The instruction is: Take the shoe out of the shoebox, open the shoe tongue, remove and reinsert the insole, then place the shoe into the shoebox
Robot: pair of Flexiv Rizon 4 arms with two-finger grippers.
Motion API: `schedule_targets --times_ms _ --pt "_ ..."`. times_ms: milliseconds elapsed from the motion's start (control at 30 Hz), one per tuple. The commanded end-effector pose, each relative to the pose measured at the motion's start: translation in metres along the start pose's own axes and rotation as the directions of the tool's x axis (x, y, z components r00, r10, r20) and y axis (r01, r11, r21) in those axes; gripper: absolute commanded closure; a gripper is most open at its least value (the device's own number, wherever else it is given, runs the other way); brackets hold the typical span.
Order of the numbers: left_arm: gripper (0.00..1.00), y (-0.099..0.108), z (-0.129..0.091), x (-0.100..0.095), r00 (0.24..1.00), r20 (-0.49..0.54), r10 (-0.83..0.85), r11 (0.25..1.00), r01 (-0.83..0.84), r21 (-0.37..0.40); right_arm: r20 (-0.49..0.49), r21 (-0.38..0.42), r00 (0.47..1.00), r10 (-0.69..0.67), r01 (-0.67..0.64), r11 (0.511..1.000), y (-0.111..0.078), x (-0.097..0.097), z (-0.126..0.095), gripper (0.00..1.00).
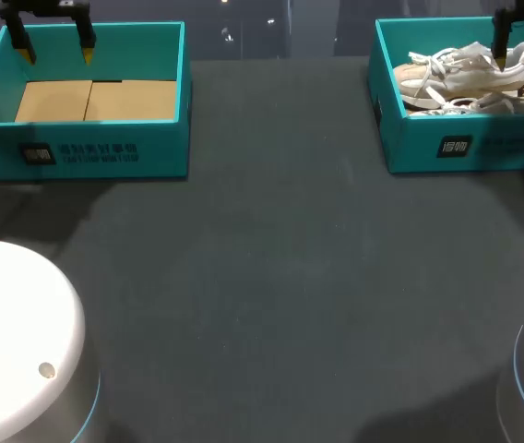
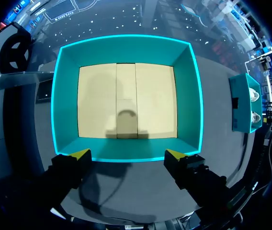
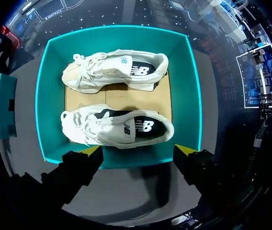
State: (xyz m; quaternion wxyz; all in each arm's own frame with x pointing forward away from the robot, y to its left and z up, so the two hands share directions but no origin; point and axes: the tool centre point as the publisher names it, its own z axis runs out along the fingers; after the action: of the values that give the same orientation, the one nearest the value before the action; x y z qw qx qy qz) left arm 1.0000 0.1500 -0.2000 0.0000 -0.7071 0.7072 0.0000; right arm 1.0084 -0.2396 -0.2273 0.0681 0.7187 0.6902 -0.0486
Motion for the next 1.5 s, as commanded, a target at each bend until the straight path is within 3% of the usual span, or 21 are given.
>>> schedule_targets --times_ms 33,300,767,1067,1500 --pt "0.0 0.0 0.0 0.0 1.0 0.0 0.0 1.0 0.0 0.0 0.009 0.003 1.0 0.005 -0.005 1.0 0.004 -0.01 0.009 0.11" --pt "0.0 0.0 0.0 0.0 1.0 0.0 0.0 1.0 0.0 0.0 0.032 0.033 0.999 0.027 -0.028 0.999 0.004 -0.032 0.035 0.11" --pt "0.0 0.0 0.0 0.0 1.0 0.0 0.0 1.0 0.0 0.0 0.035 0.06 0.998 0.056 -0.058 0.996 -0.003 -0.058 0.068 0.24" --pt "0.0 0.0 0.0 0.0 1.0 0.0 0.0 1.0 0.0 0.0 0.036 0.072 0.998 0.048 -0.051 0.996 -0.006 -0.063 0.086 0.25" --pt "0.0 0.0 0.0 0.0 1.0 0.0 0.0 1.0 0.0 0.0 0.021 0.065 1.0 -0.012 0.011 0.998 -0.006 -0.06 0.106 0.18"
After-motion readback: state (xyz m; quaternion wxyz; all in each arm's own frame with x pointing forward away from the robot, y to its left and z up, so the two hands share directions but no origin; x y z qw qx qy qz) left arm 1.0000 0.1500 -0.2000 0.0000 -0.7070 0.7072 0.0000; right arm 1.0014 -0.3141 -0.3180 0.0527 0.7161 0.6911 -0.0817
